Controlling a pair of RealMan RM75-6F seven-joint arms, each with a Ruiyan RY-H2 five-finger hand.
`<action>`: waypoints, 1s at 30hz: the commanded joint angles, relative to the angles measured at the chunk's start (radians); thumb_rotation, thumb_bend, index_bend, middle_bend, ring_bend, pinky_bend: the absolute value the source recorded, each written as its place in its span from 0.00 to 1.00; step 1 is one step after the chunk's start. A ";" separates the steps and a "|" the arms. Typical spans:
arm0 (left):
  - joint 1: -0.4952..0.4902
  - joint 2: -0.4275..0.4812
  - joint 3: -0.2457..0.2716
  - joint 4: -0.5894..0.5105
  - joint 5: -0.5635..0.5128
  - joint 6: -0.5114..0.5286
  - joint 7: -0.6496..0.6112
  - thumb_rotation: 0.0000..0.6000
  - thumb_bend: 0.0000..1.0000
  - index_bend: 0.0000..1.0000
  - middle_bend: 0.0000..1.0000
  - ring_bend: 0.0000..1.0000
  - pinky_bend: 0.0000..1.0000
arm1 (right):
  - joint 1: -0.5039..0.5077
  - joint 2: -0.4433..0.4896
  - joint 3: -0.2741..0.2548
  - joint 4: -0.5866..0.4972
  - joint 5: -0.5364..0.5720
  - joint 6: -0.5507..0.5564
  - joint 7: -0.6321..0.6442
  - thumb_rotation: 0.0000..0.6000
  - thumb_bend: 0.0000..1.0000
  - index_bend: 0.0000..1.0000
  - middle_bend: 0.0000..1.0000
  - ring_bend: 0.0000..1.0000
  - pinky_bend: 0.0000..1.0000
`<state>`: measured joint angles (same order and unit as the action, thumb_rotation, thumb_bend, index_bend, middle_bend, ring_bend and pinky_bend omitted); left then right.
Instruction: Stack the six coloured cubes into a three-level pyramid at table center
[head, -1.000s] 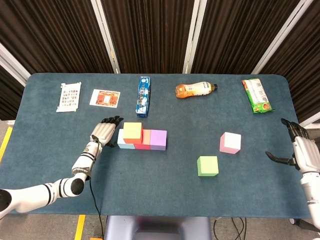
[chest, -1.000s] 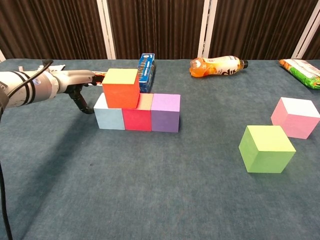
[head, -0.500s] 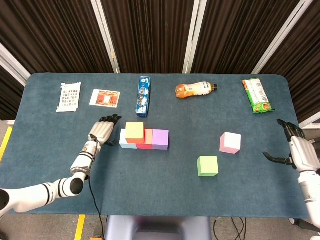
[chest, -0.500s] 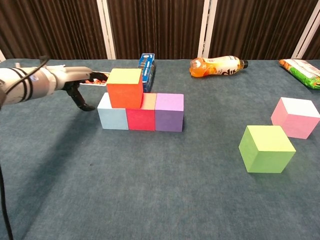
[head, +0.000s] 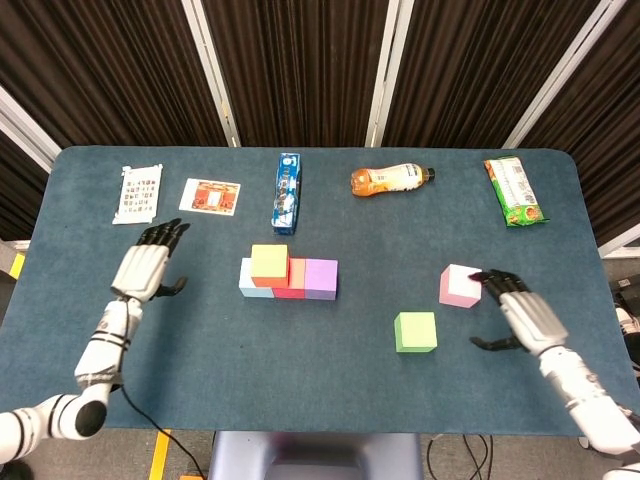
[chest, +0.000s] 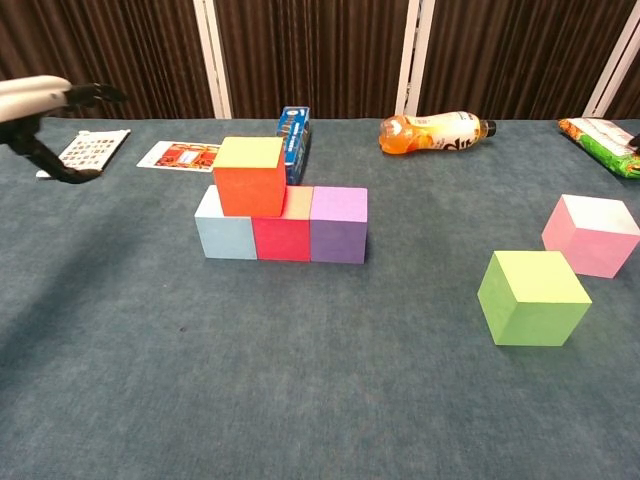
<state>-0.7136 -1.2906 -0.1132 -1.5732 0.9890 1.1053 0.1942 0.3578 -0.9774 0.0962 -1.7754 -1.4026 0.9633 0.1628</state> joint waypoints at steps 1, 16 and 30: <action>0.063 0.042 0.021 -0.048 0.069 0.062 -0.051 1.00 0.34 0.03 0.00 0.00 0.08 | 0.032 -0.039 -0.018 0.014 -0.010 -0.038 -0.042 1.00 0.30 0.25 0.20 0.06 0.17; 0.197 0.087 0.059 -0.099 0.204 0.130 -0.142 1.00 0.33 0.05 0.00 0.00 0.08 | 0.096 -0.259 -0.024 0.129 0.098 -0.081 -0.198 1.00 0.30 0.28 0.20 0.06 0.17; 0.226 0.057 0.047 -0.044 0.247 0.091 -0.188 1.00 0.33 0.05 0.00 0.00 0.08 | 0.095 -0.389 -0.020 0.169 0.185 -0.009 -0.308 1.00 0.30 0.46 0.21 0.08 0.17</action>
<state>-0.4898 -1.2341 -0.0659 -1.6193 1.2341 1.1978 0.0084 0.4594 -1.3574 0.0745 -1.6033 -1.2230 0.9330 -0.1302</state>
